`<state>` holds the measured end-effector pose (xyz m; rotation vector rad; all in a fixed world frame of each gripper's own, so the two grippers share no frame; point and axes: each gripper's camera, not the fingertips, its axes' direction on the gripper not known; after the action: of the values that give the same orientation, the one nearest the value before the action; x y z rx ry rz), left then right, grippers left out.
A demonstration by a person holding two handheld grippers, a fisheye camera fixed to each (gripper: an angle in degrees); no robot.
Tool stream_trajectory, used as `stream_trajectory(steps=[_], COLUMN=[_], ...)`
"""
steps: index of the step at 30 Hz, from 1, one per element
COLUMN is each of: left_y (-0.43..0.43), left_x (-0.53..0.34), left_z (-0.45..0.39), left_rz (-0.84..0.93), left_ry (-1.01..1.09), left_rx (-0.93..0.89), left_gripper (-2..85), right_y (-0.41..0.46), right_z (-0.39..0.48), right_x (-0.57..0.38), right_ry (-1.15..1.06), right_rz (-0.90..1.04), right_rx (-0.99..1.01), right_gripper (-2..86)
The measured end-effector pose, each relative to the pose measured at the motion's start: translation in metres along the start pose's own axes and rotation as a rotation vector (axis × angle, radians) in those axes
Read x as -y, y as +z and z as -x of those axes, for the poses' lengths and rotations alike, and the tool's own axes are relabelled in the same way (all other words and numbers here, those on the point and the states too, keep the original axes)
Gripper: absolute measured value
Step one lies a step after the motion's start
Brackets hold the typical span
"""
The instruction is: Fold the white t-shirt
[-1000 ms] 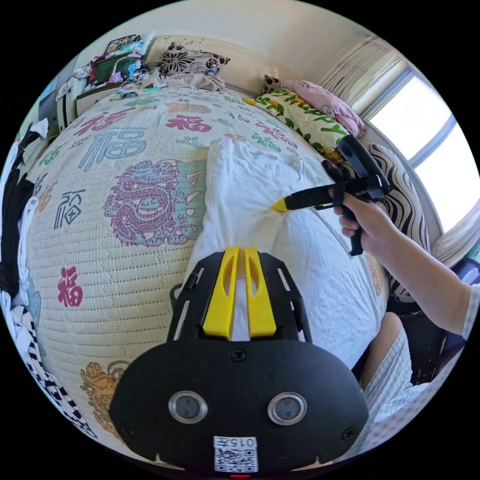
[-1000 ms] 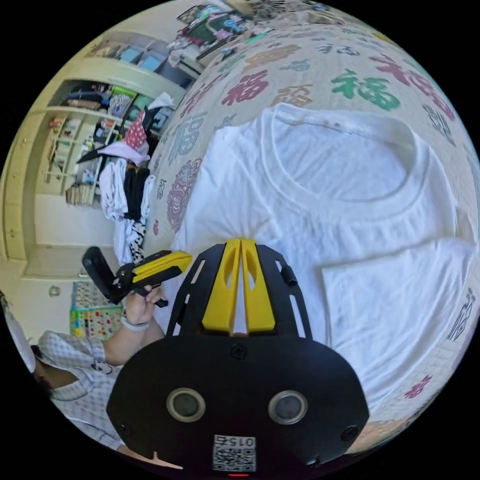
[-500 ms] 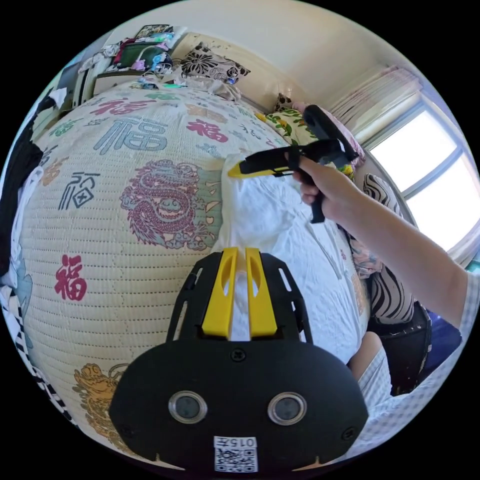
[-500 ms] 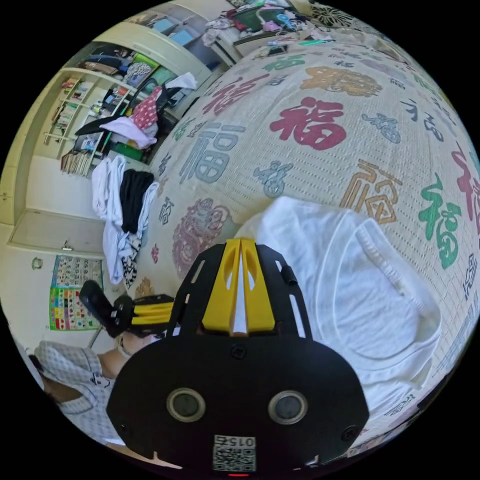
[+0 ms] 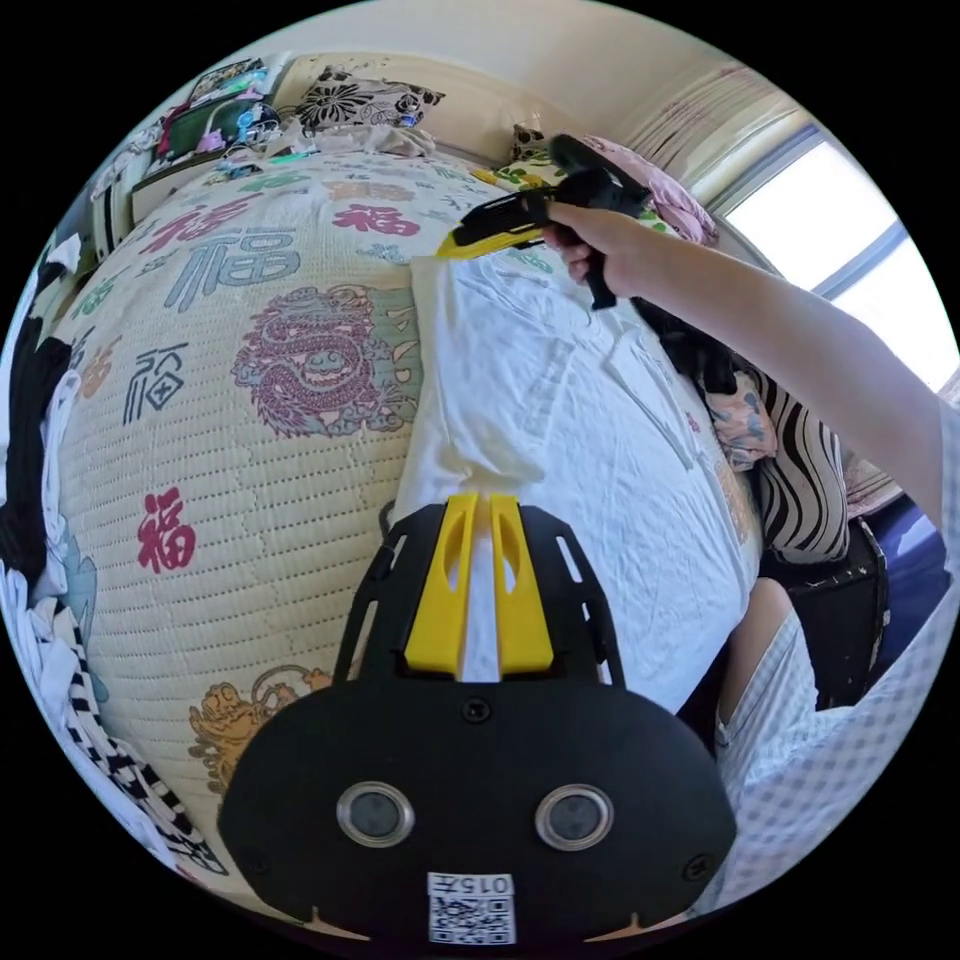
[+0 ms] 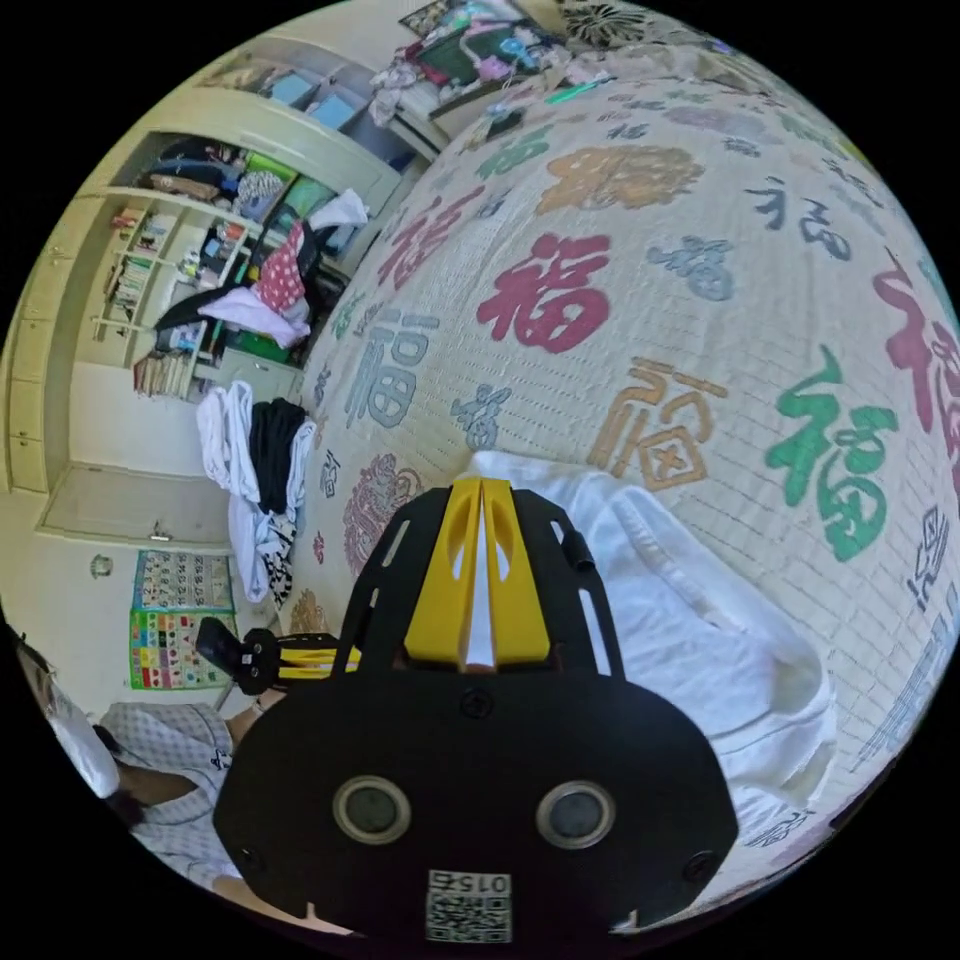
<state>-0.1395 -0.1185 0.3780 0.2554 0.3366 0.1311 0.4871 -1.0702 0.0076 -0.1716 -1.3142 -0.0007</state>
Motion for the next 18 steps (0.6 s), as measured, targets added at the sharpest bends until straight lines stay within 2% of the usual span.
stream_trajectory(steps=[4, 6, 9, 13, 18], left_y=[-0.016, -0.023, -0.010, 0.045, 0.144], left_x=[0.017, 0.059, 0.139, 0.240, 0.322], left_z=[-0.009, -0.016, -0.021, -0.029, -0.050], left_rz=[-0.106, -0.184, -0.211, -0.080, 0.157], left_ry=[0.039, 0.122, 0.226, 0.306, 0.332], left_rx=[0.014, 0.044, 0.053, 0.044, 0.057], left_gripper=[2.5, 4.8, 10.0, 11.6, 12.1], right_y=[-0.067, -0.094, -0.124, -0.141, -0.133], right_z=[-0.027, -0.036, -0.045, -0.048, -0.057], right_x=[-0.039, -0.059, -0.089, -0.122, -0.138], right_ry=[0.022, 0.001, -0.025, -0.057, -0.071], right_rz=[-0.202, -0.238, -0.188, -0.115, -0.016], right_rx=[0.143, 0.116, -0.057, -0.281, -0.252], right_gripper=[0.0, 0.6, 4.6, 9.5, 10.8])
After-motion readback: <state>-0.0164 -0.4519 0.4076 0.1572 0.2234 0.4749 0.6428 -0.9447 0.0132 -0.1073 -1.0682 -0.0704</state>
